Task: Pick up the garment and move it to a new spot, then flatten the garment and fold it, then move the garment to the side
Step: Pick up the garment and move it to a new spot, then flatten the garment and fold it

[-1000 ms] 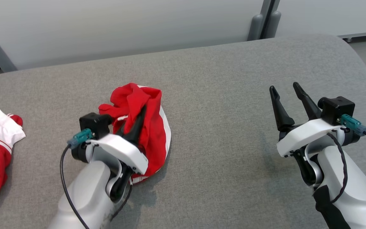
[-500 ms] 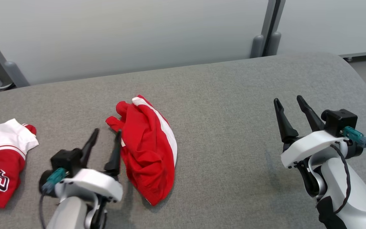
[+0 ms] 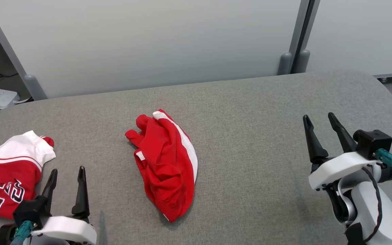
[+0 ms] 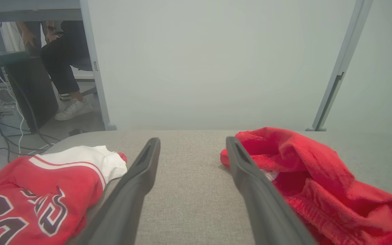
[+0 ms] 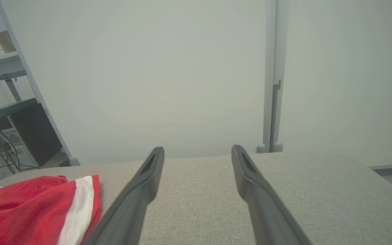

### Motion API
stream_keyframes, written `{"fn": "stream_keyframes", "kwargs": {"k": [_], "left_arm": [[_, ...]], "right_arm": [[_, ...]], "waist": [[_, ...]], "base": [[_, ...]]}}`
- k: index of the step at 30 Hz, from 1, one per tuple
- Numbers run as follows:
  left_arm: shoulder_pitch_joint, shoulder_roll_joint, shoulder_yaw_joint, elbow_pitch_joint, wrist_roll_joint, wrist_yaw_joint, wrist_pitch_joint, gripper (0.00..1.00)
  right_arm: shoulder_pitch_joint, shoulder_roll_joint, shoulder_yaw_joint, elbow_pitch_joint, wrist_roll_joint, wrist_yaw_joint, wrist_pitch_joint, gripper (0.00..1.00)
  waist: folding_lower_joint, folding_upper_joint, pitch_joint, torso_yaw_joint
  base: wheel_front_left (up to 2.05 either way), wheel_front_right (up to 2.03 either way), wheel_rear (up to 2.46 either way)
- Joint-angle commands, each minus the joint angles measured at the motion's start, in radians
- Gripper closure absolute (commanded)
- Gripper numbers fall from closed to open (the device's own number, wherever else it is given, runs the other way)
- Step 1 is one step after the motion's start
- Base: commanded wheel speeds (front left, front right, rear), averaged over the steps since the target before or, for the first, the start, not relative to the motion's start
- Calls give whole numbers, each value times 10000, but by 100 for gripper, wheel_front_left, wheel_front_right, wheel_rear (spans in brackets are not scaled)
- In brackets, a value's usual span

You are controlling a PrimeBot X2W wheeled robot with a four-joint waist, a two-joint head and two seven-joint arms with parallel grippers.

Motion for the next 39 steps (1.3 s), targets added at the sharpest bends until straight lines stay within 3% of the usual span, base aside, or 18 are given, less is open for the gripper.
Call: {"fn": "stream_keyframes", "kwargs": {"k": [1, 16, 21, 32, 39], "left_arm": [[-59, 70, 439, -402, 182, -138, -129, 0], [318, -258, 925, -1296, 728, -24, -129, 0], [108, -269, 813, -1192, 699, -166, -129, 0], [-533, -274, 54, -1220, 701, -442, -130, 0], [-855, -274, -412, -1238, 565, -499, -130, 0]], "right_arm": [[45, -23, 113, -336, -107, 71, -130, 0], [428, 71, -19, -485, -312, 71, -130, 0], [294, 137, 759, -458, -106, 71, -130, 0], [-355, 394, 3314, -253, 897, 71, -130, 0], [-874, 274, 4087, -88, 1281, 71, -130, 0]], "waist": [[0, 0, -18, -10], [0, 0, 32, 71], [0, 0, 219, 301], [0, 0, 985, 1890], [0, 0, 1423, 2887]], "base": [[0, 0, 0], [0, 0, 0], [0, 0, 0], [0, 0, 0], [0, 0, 0]]}}
